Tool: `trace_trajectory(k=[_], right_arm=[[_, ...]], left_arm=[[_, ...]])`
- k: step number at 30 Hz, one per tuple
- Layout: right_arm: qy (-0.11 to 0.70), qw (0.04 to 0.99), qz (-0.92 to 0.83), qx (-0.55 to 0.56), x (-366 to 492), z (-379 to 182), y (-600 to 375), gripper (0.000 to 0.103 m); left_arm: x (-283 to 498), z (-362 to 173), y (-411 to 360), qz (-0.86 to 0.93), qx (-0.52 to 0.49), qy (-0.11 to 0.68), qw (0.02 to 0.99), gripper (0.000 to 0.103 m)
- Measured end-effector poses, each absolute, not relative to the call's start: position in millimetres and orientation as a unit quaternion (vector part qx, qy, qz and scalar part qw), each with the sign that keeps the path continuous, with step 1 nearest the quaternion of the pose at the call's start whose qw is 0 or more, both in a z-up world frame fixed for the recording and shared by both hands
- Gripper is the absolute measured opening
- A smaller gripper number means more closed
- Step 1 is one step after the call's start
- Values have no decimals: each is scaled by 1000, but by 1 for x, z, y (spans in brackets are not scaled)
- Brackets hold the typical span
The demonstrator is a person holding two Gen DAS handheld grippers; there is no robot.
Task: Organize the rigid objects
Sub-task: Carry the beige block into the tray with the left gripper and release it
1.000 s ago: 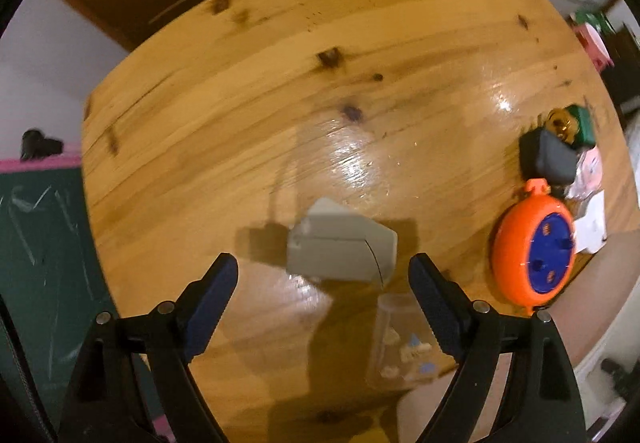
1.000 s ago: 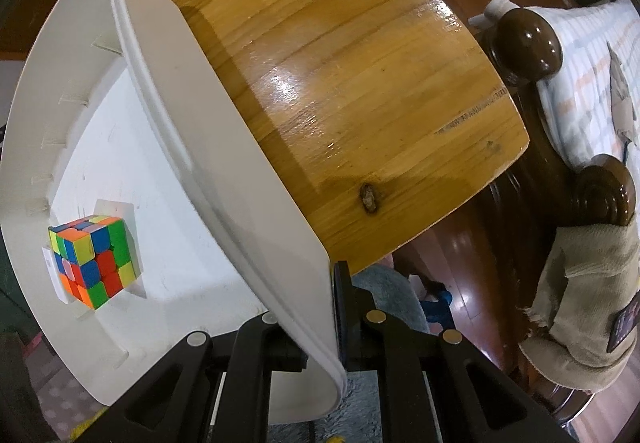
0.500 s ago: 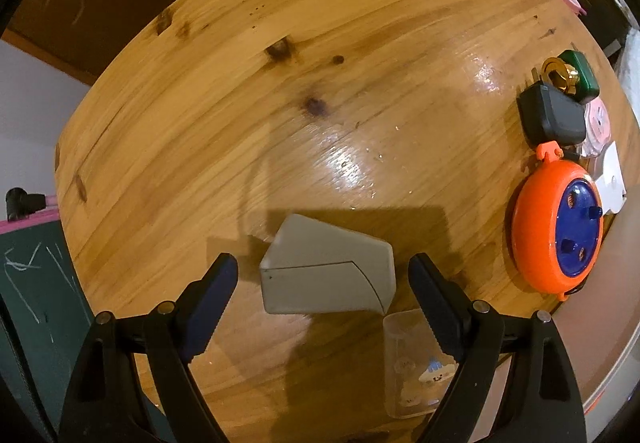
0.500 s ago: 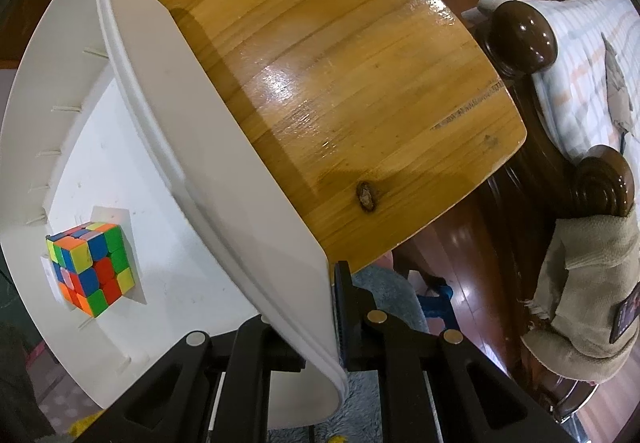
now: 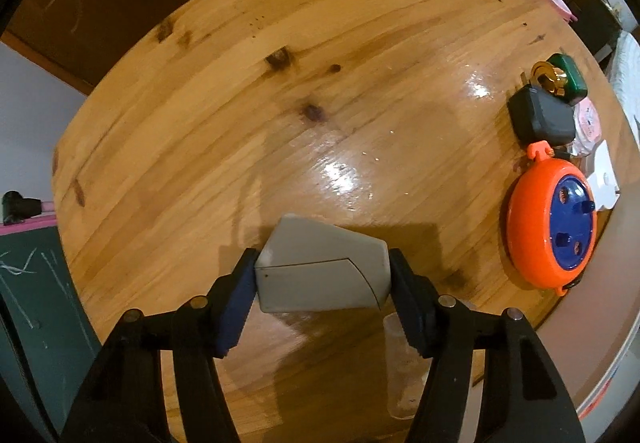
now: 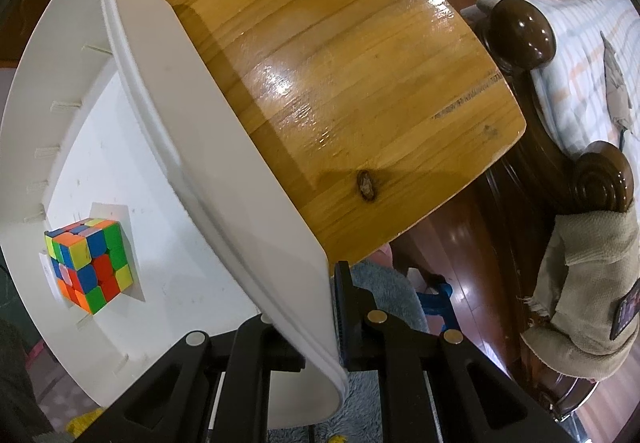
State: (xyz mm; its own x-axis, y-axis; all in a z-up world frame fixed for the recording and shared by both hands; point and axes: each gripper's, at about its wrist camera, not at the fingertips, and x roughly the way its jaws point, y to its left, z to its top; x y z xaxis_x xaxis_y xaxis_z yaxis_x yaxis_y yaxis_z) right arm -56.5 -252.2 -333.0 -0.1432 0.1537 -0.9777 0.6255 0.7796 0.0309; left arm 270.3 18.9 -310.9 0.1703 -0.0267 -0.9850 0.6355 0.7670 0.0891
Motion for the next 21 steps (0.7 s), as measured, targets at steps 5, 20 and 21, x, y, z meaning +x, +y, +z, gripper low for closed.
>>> trace_trajectory(k=[5, 20, 21], right_arm=[[728, 600, -197, 266, -61, -332, -251, 11], [701, 646, -201, 226, -38, -310, -251, 9], [700, 647, -202, 228, -36, -310, -253, 9]], left_arm=[[260, -294, 25, -209, 252, 581, 745, 66], [211, -161, 38, -212, 209, 505, 810, 66], [202, -154, 37, -219, 205, 504, 809, 66]])
